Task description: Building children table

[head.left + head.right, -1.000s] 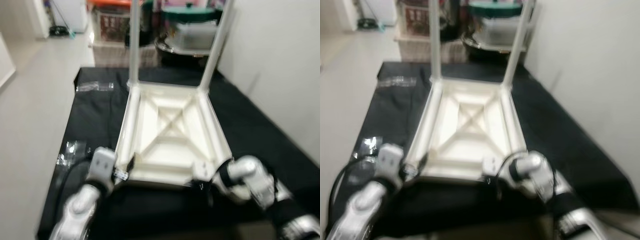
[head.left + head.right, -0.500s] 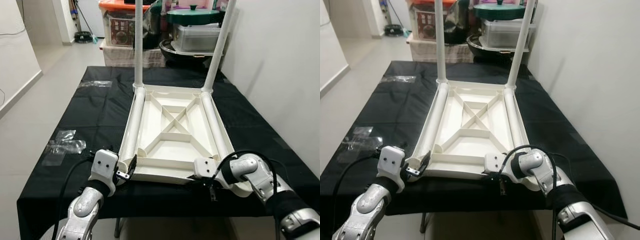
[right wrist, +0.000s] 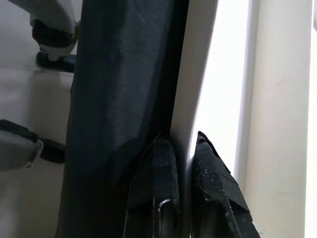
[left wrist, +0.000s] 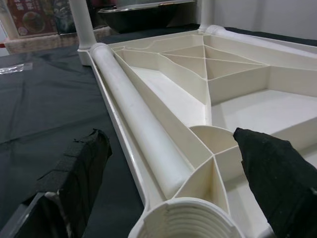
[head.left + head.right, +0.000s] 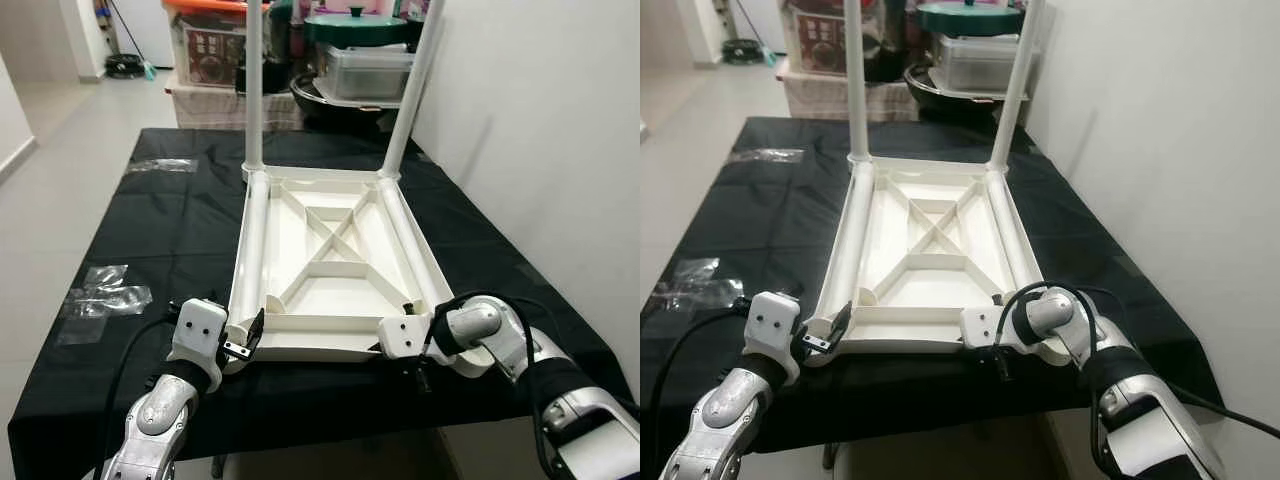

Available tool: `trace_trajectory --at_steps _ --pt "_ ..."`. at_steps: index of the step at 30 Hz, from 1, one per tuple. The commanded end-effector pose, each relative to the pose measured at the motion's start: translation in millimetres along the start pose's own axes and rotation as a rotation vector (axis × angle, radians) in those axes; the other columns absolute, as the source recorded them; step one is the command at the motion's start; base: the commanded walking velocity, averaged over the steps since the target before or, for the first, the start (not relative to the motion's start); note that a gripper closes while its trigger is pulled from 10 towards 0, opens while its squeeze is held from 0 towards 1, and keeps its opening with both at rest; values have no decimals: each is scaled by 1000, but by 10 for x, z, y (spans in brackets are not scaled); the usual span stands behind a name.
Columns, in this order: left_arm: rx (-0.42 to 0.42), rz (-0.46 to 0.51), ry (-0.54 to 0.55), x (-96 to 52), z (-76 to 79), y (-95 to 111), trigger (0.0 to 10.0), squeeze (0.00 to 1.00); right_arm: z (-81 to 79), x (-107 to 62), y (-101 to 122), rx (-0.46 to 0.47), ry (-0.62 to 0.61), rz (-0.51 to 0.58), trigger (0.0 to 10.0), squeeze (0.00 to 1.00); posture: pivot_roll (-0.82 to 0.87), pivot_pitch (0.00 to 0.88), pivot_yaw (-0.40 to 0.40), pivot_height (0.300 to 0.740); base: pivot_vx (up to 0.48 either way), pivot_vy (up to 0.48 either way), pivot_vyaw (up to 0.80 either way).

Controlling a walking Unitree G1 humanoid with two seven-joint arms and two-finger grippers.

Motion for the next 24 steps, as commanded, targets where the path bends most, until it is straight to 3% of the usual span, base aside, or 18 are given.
trace_trajectory --at_steps 1,12,18,24 --pt "-3 -8 -9 -4 33 -21 10000 0 320 -151 288 -192 -135 51 0 0 46 0 -97 740 0 0 0" --pt "-10 -5 -16 18 68 -16 10000 0 403 -220 347 -348 -118 16 0 0 42 0 -100 740 0 0 0" --pt "-13 -6 -15 23 79 -18 10000 0 526 -170 447 -510 -161 -38 0 0 51 0 -109 740 0 0 0" --pt "-13 -5 -10 21 77 -16 10000 0 619 -136 548 -584 -214 -41 0 0 57 0 -115 740 0 0 0"
Point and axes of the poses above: a point about 5 cm out from each wrist's last joint towards the gripper, its own x axis pointing out of the wrist towards the gripper, its own y axis along the axis of the wrist's last joint, z = x × y, the point moved 4 cm from there along x, pointing out of the wrist towards the gripper, and after that the axes turned 7 degrees about x, right-handed, at the moved point
